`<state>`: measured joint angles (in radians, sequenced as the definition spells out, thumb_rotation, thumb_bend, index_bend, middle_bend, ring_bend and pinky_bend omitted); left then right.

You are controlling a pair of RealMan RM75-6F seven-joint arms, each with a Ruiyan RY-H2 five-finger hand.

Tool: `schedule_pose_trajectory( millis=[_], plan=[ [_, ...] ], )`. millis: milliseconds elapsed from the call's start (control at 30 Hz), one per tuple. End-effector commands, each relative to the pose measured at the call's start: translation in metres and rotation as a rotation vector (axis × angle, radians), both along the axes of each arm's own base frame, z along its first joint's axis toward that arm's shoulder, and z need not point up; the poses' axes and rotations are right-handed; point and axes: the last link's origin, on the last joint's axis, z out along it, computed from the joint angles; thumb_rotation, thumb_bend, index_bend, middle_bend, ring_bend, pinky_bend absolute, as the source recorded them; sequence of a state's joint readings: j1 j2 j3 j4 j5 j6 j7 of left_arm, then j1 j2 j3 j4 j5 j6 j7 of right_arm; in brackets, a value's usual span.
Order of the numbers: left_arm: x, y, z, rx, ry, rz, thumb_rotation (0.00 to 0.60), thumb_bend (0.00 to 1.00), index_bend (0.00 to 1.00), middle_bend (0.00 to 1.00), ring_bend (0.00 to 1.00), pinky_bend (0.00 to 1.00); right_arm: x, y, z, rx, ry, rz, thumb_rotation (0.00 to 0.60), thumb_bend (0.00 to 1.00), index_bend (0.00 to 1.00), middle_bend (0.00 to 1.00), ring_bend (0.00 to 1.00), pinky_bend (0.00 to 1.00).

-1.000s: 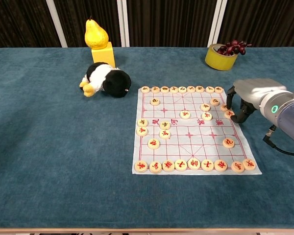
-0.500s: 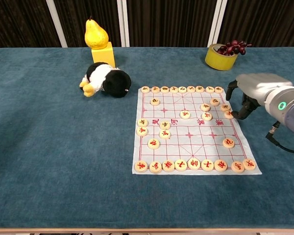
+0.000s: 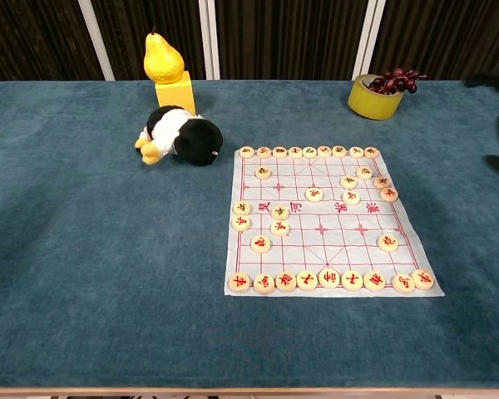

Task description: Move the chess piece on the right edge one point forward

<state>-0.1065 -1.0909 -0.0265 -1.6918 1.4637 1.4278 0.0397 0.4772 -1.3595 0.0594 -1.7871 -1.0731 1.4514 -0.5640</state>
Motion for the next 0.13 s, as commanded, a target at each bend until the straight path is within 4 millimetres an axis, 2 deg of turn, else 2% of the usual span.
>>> schedule_pose_trajectory(
  millis=[33, 100, 133],
  plan=[
    [0.000, -0.001, 0.000, -0.003, 0.011, -0.003, 0.600, 0.00, 0.00, 0.00, 0.00, 0.00, -0.033, 0.049, 0.034, -0.025, -0.029, -0.027, 0.600, 0.44, 0.00, 0.24, 0.21, 0.75],
    [0.000, -0.002, 0.000, -0.006, 0.027, -0.007, 0.600, 0.00, 0.00, 0.00, 0.00, 0.00, -0.046, 0.069, 0.045, -0.029, -0.025, -0.039, 0.600, 0.44, 0.00, 0.09, 0.05, 0.33],
    [-0.001, -0.002, 0.000, -0.009, 0.036, -0.009, 0.600, 0.00, 0.00, 0.00, 0.00, 0.00, -0.052, 0.078, 0.050, -0.029, -0.024, -0.044, 0.600, 0.44, 0.00, 0.05, 0.02, 0.19]
  ],
)
